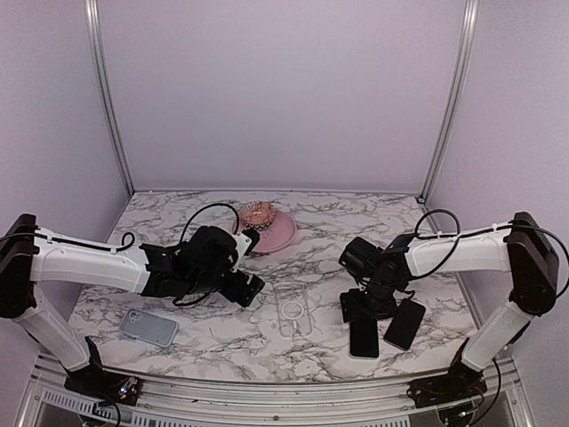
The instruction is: Put the phone into the phone case
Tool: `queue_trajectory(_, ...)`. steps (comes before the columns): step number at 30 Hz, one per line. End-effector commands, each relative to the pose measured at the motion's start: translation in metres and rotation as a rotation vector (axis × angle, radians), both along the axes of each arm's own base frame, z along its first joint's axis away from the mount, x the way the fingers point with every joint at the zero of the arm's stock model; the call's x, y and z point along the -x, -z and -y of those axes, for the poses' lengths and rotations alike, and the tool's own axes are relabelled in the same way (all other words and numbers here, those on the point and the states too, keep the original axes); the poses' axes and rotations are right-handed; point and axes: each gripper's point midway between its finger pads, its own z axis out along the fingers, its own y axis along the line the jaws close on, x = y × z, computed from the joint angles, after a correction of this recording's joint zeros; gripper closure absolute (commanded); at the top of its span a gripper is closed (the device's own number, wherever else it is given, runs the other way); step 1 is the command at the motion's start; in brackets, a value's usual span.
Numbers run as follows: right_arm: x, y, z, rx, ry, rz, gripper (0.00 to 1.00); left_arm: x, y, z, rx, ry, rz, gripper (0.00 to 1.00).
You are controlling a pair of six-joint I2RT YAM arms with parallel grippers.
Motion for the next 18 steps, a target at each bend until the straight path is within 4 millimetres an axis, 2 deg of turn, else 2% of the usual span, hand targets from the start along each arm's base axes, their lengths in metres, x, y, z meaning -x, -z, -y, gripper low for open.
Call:
queue_trajectory(1, 0.014, 0.018, -0.006, 0.007, 0.023, -0.066, 0.1, -0.001, 0.017, -0.009, -0.073, -0.012, 0.006, 0.01)
queue_trajectory(4, 0.026, 0.025, -0.005, 0.041, -0.004, -0.112, 0.09, 0.001, 0.02, -0.008, -0.067, -0.009, -0.008, 0.01)
queue_trajectory(6, 0.036, 0.027, -0.013, 0.017, -0.034, -0.151, 0.11, 0.001, 0.02, -0.009, -0.067, -0.009, -0.008, 0.01)
queue_trajectory(9, 0.042, 0.026, -0.021, 0.018, -0.074, -0.17, 0.25, 0.001, 0.018, -0.011, -0.071, -0.009, 0.0, 0.01)
queue_trajectory(11, 0.039, 0.023, -0.025, 0.024, -0.096, -0.159, 0.35, 0.001, 0.017, -0.011, -0.07, -0.008, 0.002, 0.01)
queue_trajectory(13, 0.032, 0.016, -0.033, 0.007, -0.122, -0.129, 0.41, 0.001, 0.016, -0.011, -0.068, -0.008, 0.004, 0.01)
queue_trajectory(18, 0.006, -0.022, -0.072, -0.15, -0.221, 0.002, 0.46, 0.002, 0.0, -0.007, -0.026, -0.001, 0.011, 0.01)
